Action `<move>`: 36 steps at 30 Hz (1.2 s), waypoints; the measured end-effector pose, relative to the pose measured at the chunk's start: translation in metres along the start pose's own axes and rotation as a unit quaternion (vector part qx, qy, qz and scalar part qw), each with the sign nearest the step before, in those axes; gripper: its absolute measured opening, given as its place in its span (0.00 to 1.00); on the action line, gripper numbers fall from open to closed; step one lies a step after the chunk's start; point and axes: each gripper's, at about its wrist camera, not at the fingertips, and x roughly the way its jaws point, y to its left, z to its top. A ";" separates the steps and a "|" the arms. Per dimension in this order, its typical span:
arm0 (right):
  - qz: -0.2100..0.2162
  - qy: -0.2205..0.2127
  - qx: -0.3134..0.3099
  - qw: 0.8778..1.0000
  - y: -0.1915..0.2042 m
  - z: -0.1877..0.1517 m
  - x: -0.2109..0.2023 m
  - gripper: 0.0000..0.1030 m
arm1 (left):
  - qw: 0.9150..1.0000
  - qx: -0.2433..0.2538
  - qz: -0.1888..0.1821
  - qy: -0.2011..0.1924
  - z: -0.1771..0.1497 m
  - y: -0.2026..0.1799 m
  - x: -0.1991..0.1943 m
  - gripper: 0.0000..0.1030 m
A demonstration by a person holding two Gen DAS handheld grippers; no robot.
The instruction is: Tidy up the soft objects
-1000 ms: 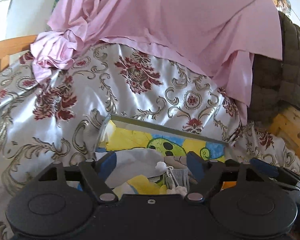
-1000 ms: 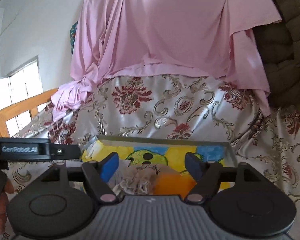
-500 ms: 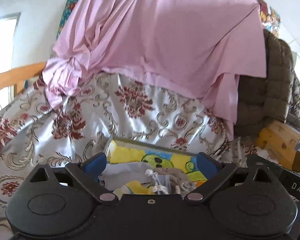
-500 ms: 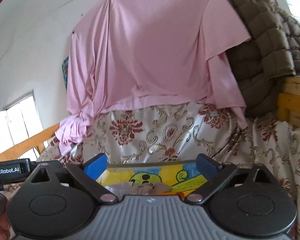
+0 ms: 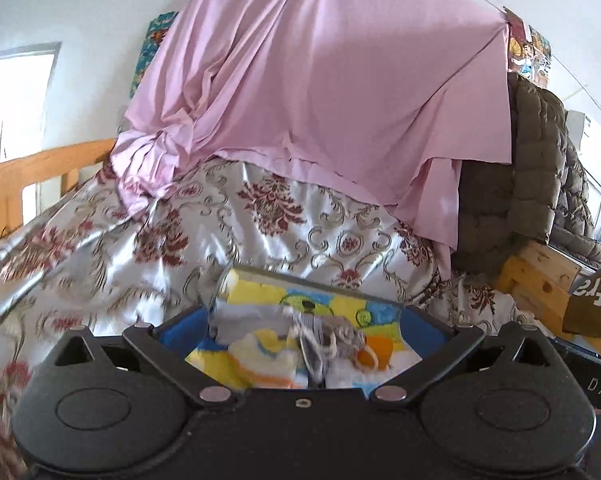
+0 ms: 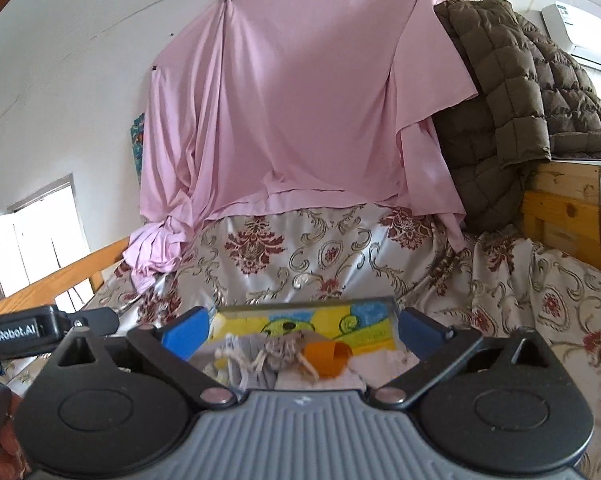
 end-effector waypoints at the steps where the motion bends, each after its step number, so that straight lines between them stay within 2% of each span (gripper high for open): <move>1: 0.002 0.002 -0.001 1.000 0.001 -0.003 -0.005 1.00 | 1.000 -0.002 0.002 -0.001 -0.006 0.000 -0.006 0.99; 8: 0.003 -0.002 0.000 1.000 0.005 -0.020 -0.047 1.00 | 1.000 -0.013 0.014 -0.007 -0.031 0.000 -0.043 0.99; 20: -0.008 0.015 0.003 1.000 0.010 -0.043 -0.085 1.00 | 0.999 -0.012 0.022 -0.027 -0.046 0.005 -0.098 0.99; 36: -0.024 0.001 0.013 1.000 0.014 -0.064 -0.130 1.00 | 0.999 -0.007 0.039 -0.019 -0.081 0.020 -0.133 0.99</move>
